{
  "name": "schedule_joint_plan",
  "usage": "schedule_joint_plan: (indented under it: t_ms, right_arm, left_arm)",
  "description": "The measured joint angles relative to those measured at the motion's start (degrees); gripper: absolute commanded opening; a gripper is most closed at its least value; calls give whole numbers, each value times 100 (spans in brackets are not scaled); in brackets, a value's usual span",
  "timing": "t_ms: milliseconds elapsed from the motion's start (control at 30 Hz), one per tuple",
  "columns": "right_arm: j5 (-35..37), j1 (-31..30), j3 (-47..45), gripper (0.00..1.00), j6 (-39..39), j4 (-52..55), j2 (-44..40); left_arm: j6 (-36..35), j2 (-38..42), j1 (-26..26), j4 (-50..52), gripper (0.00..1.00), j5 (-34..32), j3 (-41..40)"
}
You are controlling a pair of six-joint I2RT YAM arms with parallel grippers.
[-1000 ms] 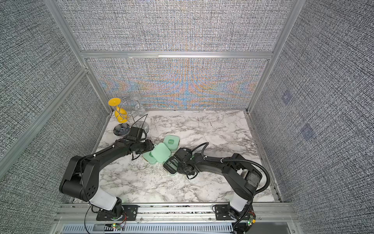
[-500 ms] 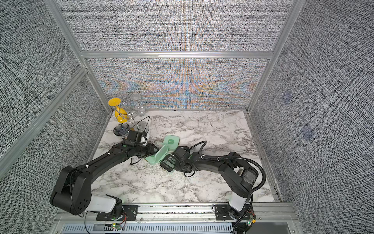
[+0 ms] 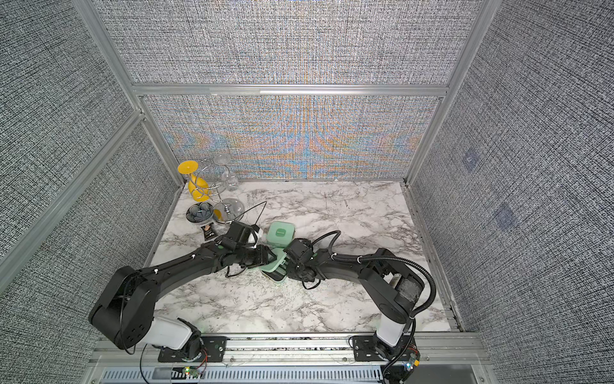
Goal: Organize nail clipper sets
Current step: Close the storage box at the center of the board.
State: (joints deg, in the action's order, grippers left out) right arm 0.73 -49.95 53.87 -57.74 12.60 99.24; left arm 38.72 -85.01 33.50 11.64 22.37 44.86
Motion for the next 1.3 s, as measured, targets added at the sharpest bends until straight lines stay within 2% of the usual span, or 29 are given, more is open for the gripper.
schedule_joint_plan:
  t_ms: [333,467,667,967,1300]
  right_arm:
    - [164,68,-348,31,-146,-229,-243]
    - [197,79,-544,31,-197,42,-540]
    - [-20,114,-691,34,-391,-50,-874]
    - [-549,192,-817,35,-1027,-1204,-656]
    - [-721,203,-699,33,-1257,-1591,-400]
  left_arm:
    - [227,-343,354,-476,53,-98,-153]
    - [254,-474,402,-828,53,-101,-197]
    - [313,-516,433,-1106,53,-138,-319]
    - [334,-448,455,-1215,53,-236,-431]
    - [372,-391,455,-1268,53,-315,-514]
